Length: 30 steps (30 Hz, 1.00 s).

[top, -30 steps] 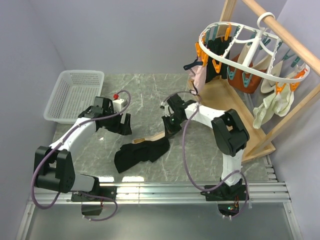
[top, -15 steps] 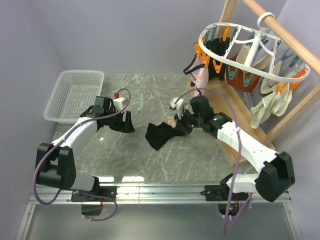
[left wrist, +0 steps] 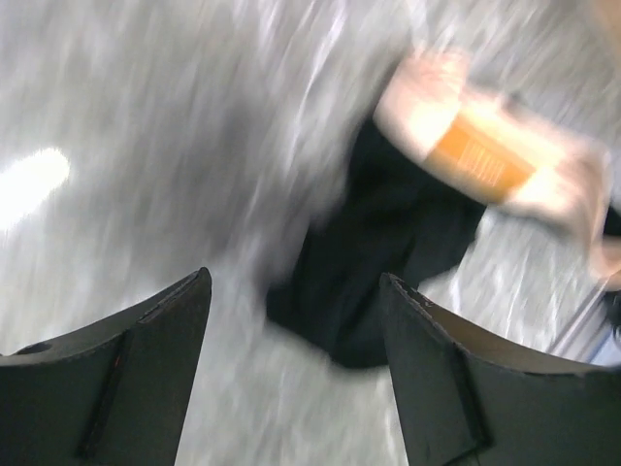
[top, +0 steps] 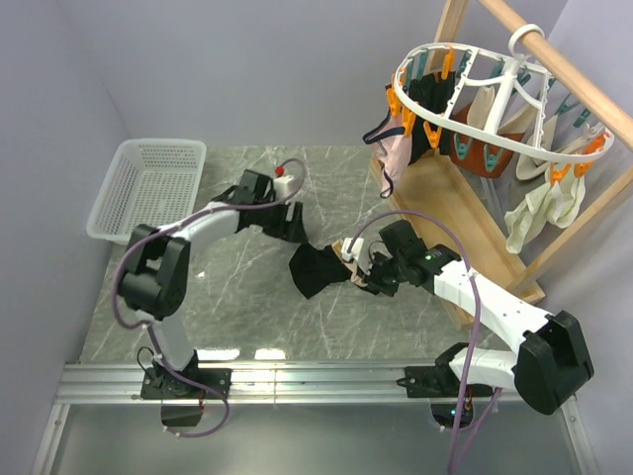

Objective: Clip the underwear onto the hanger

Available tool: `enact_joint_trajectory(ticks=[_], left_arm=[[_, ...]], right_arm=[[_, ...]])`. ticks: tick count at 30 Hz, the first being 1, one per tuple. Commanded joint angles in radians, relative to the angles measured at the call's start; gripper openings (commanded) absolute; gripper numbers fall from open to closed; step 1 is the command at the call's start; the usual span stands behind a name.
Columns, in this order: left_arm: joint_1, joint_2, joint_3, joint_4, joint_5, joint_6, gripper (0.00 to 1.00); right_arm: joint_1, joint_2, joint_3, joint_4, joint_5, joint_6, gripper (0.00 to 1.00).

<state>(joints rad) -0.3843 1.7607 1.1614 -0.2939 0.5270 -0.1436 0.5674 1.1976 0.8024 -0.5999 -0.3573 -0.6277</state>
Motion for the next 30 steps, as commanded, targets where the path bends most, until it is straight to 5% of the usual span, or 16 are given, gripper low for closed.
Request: enact_joint_trajectory(ticks=[1,7,17,26,30], left_arm=[[-0.06,0.089,0.166,0.076,0.027,-0.031,0.76],[-0.134,0.285,0.337,0.116,0.056,-0.056,0.78],[-0.166,0.378,0.29,0.256,0.444,-0.151,0.79],[-0.18,0.355,0.268,0.262,0.498,-0.165,0.34],[-0.183,0.333,0.259,0.191,0.501,-0.113,0.05]], right_arm=[[0.012,-0.024,-0.037,-0.029,0.021,-0.082,0.0],[0.015,-0.039,-0.077,-0.035,0.049,-0.121,0.0],[0.014,-0.039,-0.1,-0.015,0.072,-0.109,0.0],[0.012,-0.046,-0.06,-0.006,0.064,-0.067,0.0],[0.012,-0.046,-0.055,0.0,0.07,-0.046,0.0]])
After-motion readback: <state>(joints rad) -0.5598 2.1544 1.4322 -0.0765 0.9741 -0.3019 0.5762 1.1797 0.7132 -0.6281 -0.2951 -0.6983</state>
